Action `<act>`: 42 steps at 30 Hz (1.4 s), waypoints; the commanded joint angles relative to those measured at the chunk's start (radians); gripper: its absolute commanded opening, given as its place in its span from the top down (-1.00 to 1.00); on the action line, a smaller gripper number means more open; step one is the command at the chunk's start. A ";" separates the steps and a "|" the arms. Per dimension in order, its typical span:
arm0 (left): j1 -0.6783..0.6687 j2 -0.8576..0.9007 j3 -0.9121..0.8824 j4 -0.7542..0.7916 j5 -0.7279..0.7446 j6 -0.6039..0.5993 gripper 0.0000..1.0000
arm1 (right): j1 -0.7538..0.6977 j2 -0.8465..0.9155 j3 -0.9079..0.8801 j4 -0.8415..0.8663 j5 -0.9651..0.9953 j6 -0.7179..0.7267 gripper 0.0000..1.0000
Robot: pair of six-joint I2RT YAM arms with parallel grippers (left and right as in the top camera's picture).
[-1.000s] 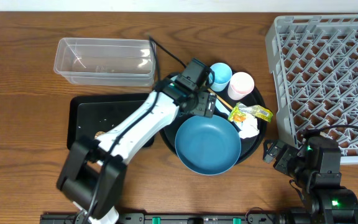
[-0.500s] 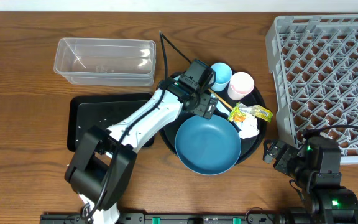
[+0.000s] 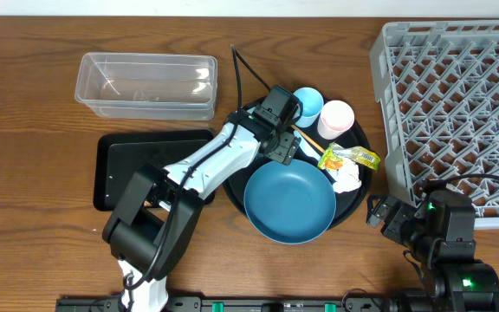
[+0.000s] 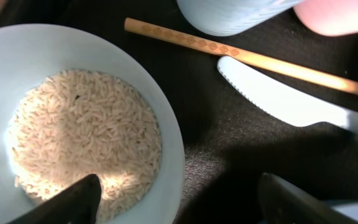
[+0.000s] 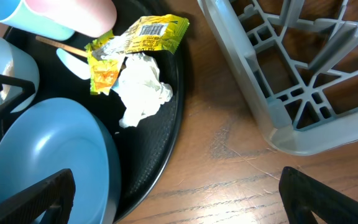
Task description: Sort waste into correct bins and load items into the dishwasher rack
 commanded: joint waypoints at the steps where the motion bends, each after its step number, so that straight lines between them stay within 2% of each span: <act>1: 0.004 0.003 0.008 0.012 -0.019 0.007 -0.40 | -0.006 -0.002 0.016 -0.001 0.011 -0.014 -0.99; 4: 0.004 0.003 0.008 0.021 -0.019 0.007 -0.13 | -0.006 -0.002 0.016 -0.001 0.011 -0.014 -0.99; 10: 0.004 0.004 0.008 0.026 -0.019 0.007 -0.06 | -0.006 -0.002 0.016 -0.001 0.011 -0.014 -0.99; 37: 0.011 0.036 -0.007 0.029 -0.019 0.006 -0.10 | -0.006 -0.002 0.016 -0.001 0.011 -0.014 -0.98; 38: 0.011 0.036 -0.007 0.030 -0.019 0.006 -0.20 | -0.006 -0.002 0.016 -0.001 0.011 -0.014 -0.98; 42: 0.011 0.036 -0.007 0.030 -0.019 0.007 -0.21 | -0.006 -0.002 0.016 -0.001 0.011 -0.014 -0.99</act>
